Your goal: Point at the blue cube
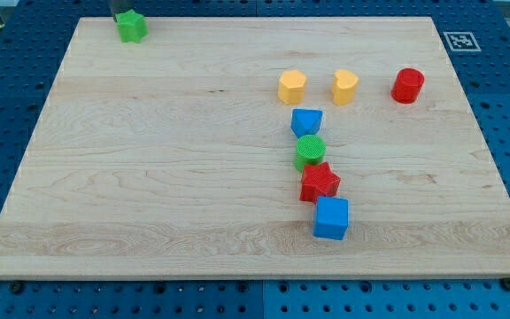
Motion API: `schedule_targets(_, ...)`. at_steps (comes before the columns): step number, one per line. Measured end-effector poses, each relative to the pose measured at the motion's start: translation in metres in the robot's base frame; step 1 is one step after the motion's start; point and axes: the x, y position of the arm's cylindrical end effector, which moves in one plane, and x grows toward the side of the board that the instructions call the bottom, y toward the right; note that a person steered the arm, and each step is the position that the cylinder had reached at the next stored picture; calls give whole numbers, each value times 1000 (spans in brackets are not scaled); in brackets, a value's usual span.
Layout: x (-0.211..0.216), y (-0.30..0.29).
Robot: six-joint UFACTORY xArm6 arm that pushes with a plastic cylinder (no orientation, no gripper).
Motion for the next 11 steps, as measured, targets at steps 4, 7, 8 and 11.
schedule_targets(4, 86, -8)
schedule_targets(7, 132, 66)
schedule_targets(8, 170, 86)
schedule_targets(11, 375, 206)
